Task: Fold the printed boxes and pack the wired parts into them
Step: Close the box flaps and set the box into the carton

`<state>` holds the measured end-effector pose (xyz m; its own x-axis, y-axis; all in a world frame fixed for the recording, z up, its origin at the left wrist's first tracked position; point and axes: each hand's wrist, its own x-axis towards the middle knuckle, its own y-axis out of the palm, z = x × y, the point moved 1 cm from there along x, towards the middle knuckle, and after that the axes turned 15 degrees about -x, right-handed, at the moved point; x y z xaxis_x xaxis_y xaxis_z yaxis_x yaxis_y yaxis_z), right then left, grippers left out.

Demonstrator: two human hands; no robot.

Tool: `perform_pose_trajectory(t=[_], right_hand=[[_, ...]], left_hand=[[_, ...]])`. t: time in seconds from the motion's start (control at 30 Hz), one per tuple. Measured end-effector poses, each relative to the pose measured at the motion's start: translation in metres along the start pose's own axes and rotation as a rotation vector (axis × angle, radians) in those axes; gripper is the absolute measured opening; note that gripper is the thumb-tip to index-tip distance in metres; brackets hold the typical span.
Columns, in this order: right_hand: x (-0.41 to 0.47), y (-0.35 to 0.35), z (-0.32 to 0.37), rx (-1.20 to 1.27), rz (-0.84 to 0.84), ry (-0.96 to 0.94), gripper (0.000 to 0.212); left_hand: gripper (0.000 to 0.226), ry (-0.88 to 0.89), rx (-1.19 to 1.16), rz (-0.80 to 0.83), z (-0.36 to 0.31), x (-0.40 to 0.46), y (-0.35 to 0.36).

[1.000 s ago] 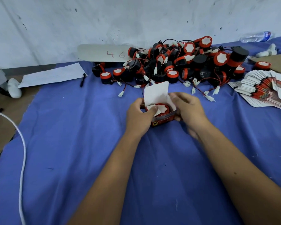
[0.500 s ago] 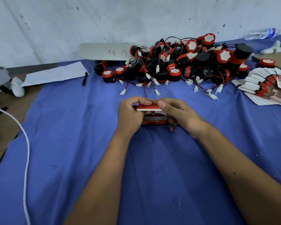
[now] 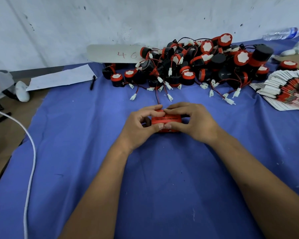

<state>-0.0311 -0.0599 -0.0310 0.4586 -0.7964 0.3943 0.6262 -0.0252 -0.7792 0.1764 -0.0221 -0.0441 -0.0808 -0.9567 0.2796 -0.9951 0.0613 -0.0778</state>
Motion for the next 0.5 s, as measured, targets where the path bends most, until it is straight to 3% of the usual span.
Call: perform_pose_trajectory(t=[0.2,0.37,0.5], right_hand=[[0.0015,0.0016,0.0034,-0.046,-0.082,-0.116,0.032],[0.0002,0.0017,0.0071,-0.034,-0.045,-0.097,0.043],[0.0022,0.0016,0.0093,0.051,-0.044,-0.017,0.032]], left_hand=[[0.029,0.059,0.113,-0.025,-0.0007,0.0013,-0.0007],[0.065,0.006,0.16,-0.016,-0.004,-0.002,0.0012],[0.079,-0.024,0.155,-0.034,-0.004,-0.0017,0.0011]])
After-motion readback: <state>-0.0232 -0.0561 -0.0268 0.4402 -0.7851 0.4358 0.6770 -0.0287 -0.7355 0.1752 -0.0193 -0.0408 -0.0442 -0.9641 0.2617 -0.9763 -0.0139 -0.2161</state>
